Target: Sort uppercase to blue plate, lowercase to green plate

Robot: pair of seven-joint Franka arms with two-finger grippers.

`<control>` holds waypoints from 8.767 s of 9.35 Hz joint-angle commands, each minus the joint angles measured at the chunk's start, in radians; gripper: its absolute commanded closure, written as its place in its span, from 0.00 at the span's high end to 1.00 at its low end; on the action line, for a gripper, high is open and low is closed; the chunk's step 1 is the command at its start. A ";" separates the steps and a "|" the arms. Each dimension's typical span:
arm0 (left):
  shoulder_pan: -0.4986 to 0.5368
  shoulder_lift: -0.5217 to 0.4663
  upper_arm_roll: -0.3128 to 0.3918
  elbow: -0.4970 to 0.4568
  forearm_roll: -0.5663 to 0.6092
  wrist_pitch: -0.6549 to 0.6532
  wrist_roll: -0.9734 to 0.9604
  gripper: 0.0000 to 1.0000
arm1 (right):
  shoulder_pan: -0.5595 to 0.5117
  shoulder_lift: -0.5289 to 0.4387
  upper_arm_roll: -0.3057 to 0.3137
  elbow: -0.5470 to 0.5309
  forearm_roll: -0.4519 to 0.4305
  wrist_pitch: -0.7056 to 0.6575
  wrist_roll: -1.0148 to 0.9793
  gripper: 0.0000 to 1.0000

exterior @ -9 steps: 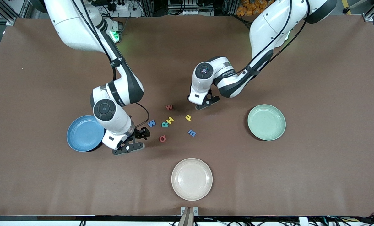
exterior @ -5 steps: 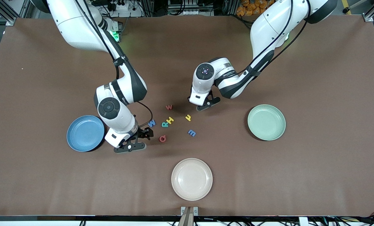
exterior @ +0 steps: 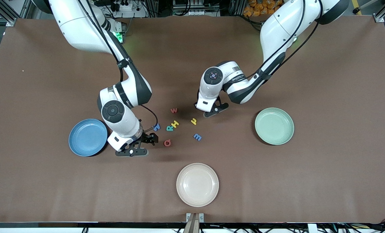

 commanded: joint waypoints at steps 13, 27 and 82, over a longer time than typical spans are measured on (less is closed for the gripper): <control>0.676 -0.175 -0.265 0.225 -0.238 -0.664 0.749 0.12 | 0.053 0.007 -0.003 -0.031 -0.006 -0.042 0.097 1.00; 0.607 -0.082 0.004 0.108 -0.192 -0.513 0.963 0.46 | 0.106 -0.086 0.002 -0.301 -0.006 0.182 -0.322 1.00; -0.369 0.219 0.357 0.522 -0.294 -0.171 0.117 0.58 | -0.419 -0.149 0.014 -0.318 0.002 0.077 -0.667 1.00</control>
